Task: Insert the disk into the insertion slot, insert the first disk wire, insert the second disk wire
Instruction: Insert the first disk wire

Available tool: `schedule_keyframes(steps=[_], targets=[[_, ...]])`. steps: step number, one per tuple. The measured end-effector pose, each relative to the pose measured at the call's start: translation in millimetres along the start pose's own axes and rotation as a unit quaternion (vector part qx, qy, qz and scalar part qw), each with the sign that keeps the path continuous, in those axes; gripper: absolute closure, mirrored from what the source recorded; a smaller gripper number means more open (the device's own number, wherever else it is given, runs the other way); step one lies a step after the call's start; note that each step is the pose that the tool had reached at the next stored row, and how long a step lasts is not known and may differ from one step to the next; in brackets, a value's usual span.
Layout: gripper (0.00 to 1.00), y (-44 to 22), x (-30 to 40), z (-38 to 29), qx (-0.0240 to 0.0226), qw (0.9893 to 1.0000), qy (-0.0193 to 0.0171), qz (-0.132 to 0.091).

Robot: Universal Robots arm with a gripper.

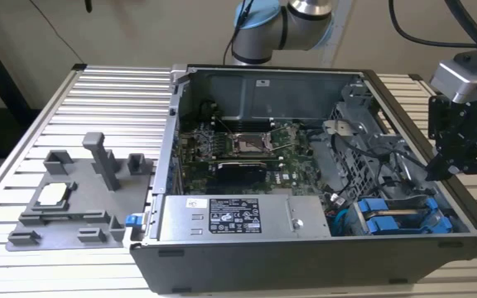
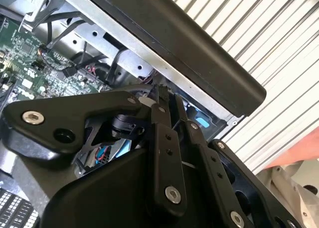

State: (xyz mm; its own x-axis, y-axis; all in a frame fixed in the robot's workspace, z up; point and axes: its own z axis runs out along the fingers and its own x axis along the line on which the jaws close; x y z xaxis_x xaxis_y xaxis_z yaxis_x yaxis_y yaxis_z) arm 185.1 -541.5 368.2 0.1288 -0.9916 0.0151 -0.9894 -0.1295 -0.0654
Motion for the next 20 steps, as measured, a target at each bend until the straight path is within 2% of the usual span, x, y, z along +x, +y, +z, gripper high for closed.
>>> schedule_keyframes(steps=[9, 12, 20], targets=[[0.81, 1.6, 1.5, -0.1, 0.0, 1.0, 0.0002, 0.0], [0.81, 5.7, 5.1, -0.3, 0.0, 1.0, 0.0001, 0.0], [0.81, 21.6, 18.7, -1.0, 0.0009, 1.0, -0.002, 0.0]])
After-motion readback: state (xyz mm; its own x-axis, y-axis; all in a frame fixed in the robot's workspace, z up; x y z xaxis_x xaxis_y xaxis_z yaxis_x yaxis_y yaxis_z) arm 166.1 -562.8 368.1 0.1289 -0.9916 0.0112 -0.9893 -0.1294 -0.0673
